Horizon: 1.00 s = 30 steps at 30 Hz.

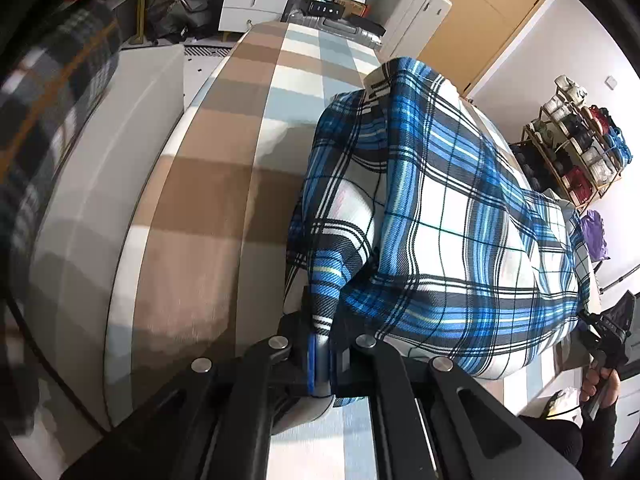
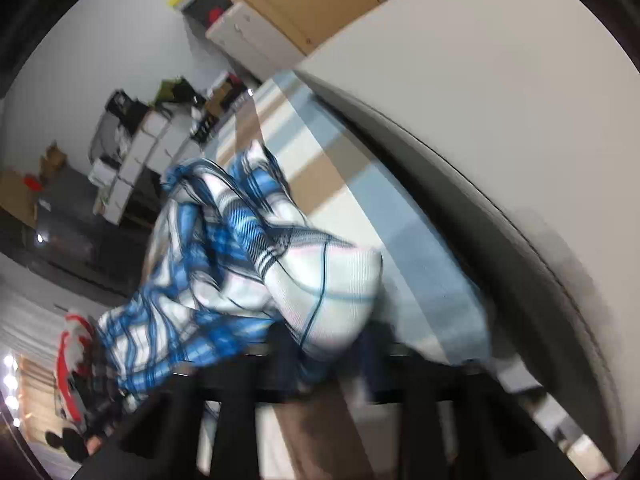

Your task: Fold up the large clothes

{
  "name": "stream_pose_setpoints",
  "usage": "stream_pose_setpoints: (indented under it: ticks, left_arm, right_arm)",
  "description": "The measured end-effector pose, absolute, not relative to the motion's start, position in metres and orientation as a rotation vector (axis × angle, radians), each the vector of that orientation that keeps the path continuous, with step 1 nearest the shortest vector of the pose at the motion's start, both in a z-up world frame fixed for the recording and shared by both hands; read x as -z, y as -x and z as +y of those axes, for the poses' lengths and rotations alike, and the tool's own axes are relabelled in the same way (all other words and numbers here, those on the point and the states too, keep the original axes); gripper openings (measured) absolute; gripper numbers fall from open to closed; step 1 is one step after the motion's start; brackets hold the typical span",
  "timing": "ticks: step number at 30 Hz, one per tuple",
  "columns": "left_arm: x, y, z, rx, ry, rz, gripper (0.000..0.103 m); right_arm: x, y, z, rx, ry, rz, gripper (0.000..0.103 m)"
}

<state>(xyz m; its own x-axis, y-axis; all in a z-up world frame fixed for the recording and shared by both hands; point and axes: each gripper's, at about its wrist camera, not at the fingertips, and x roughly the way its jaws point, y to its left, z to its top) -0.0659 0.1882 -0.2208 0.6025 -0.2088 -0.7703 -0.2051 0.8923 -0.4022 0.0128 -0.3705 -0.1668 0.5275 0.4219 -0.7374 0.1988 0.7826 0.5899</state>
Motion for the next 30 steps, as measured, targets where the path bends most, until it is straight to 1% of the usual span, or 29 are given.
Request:
stream_pose_setpoints:
  ticks: [1,3,4,5,7,8,9,11,13,16,18,19,20,21,22,23,24,26,30]
  left_arm:
    - [0.219,0.067,0.189,-0.001,0.487,0.954,0.003]
    - [0.215,0.076,0.188,-0.032,0.489,0.979,0.012]
    - [0.207,0.081,0.187,-0.027,0.489,0.971,0.013]
    - [0.199,0.083,0.186,-0.041,0.473,0.963,0.018]
    - [0.178,0.091,0.177,-0.052,0.412,0.907,0.038]
    - [0.168,0.096,0.169,-0.039,0.385,0.873,0.061]
    - [0.161,0.095,0.164,-0.03,0.363,0.849,0.077]
    - [0.148,0.084,0.152,0.013,0.329,0.817,0.079]
    - [0.142,0.056,0.142,0.048,0.315,0.819,0.079]
    - [0.158,0.003,0.14,0.021,0.31,0.909,0.079]
    - [0.17,-0.008,0.144,-0.006,0.323,0.94,0.078]
    - [0.178,-0.022,0.149,0.015,0.349,0.963,0.078]
    - [0.182,-0.026,0.153,0.01,0.371,0.965,0.067]
    - [0.184,-0.027,0.157,0.011,0.388,0.954,0.028]
    - [0.184,-0.033,0.158,0.024,0.368,0.966,0.008]
    - [0.185,-0.035,0.157,0.041,0.358,0.972,0.0]
    - [0.184,-0.036,0.158,0.051,0.361,0.968,0.0]
    - [0.182,-0.036,0.164,0.028,0.368,0.955,0.0]
    - [0.181,-0.034,0.178,-0.031,0.401,0.927,0.0]
  right_arm:
    - [0.165,-0.012,-0.37,-0.162,-0.679,1.05,0.066]
    - [0.151,-0.006,-0.371,-0.185,-0.619,1.05,0.071]
    - [0.141,0.0,-0.37,-0.195,-0.557,1.052,0.079]
    - [0.127,0.003,-0.367,-0.213,-0.49,1.037,0.083]
    - [0.104,0.003,-0.359,-0.252,-0.391,0.989,0.086]
    - [0.091,0.0,-0.352,-0.274,-0.335,0.963,0.09]
    - [0.079,-0.007,-0.344,-0.298,-0.282,0.933,0.092]
    - [0.066,-0.025,-0.328,-0.334,-0.189,0.893,0.097]
    - [0.063,-0.054,-0.307,-0.368,-0.094,0.882,0.097]
    - [0.076,-0.104,-0.274,-0.37,0.066,0.936,0.096]
    - [0.095,-0.137,-0.256,-0.357,0.164,0.981,0.094]
    - [0.104,-0.147,-0.252,-0.367,0.173,1.01,0.086]
    - [0.115,-0.159,-0.249,-0.384,0.167,1.056,0.057]
    - [0.123,-0.164,-0.249,-0.405,0.154,1.095,0.037]
    - [0.13,-0.172,-0.249,-0.41,0.144,1.133,0.01]
    - [0.129,-0.175,-0.251,-0.405,0.128,1.126,0.008]
    - [0.123,-0.177,-0.258,-0.419,0.07,1.083,0.006]
    - [0.113,-0.177,-0.273,-0.43,-0.042,1.023,0.005]
    - [0.111,-0.187,-0.33,-0.457,-0.506,0.961,0.004]
